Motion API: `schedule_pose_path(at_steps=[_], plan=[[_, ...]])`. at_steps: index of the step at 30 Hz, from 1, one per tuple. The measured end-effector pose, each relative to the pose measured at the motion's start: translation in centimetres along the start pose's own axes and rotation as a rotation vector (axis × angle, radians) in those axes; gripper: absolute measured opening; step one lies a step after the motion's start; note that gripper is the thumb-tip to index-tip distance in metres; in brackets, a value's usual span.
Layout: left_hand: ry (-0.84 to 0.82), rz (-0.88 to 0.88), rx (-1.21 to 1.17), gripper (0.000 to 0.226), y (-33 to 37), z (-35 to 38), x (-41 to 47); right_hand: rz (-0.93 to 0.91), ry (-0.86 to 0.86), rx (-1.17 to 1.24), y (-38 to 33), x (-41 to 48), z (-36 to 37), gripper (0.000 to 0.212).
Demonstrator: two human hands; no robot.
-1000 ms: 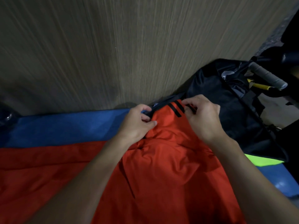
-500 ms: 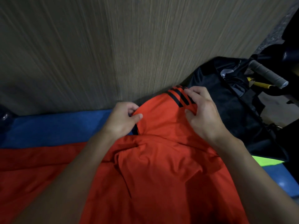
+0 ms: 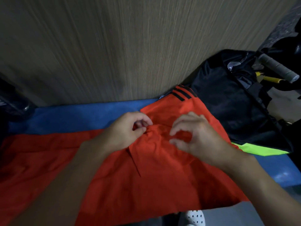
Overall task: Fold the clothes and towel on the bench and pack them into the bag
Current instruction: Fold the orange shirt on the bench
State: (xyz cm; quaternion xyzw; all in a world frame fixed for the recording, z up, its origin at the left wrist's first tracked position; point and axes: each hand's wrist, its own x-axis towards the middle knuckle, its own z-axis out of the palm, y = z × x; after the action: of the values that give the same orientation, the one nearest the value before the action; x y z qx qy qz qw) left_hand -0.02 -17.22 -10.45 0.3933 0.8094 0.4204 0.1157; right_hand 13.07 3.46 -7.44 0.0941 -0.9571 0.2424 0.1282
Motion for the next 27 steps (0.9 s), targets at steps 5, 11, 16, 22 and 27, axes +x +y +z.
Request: schedule_pose_path(at_steps=[5,11,16,22,27], plan=[[-0.234,-0.007,0.068,0.038,-0.1,-0.7,-2.7,-0.026,-0.186,0.016,-1.0,-2.5,2.0,0.028],[-0.371,-0.051,0.196,0.063,-0.1,-1.3,-4.2,0.009,-0.341,0.002,-0.5,-3.9,3.7,0.029],[-0.389,-0.079,0.168,0.075,0.0,-1.8,-4.3,-0.044,-0.216,-0.042,-0.8,-4.0,4.0,0.007],[-0.333,-0.021,0.210,0.051,-0.2,-1.1,-3.3,0.178,0.121,0.260,-0.6,-2.5,2.1,0.012],[0.004,-0.045,-0.080,0.025,0.7,0.3,-0.7,0.299,0.364,0.268,0.9,0.3,0.6,0.016]])
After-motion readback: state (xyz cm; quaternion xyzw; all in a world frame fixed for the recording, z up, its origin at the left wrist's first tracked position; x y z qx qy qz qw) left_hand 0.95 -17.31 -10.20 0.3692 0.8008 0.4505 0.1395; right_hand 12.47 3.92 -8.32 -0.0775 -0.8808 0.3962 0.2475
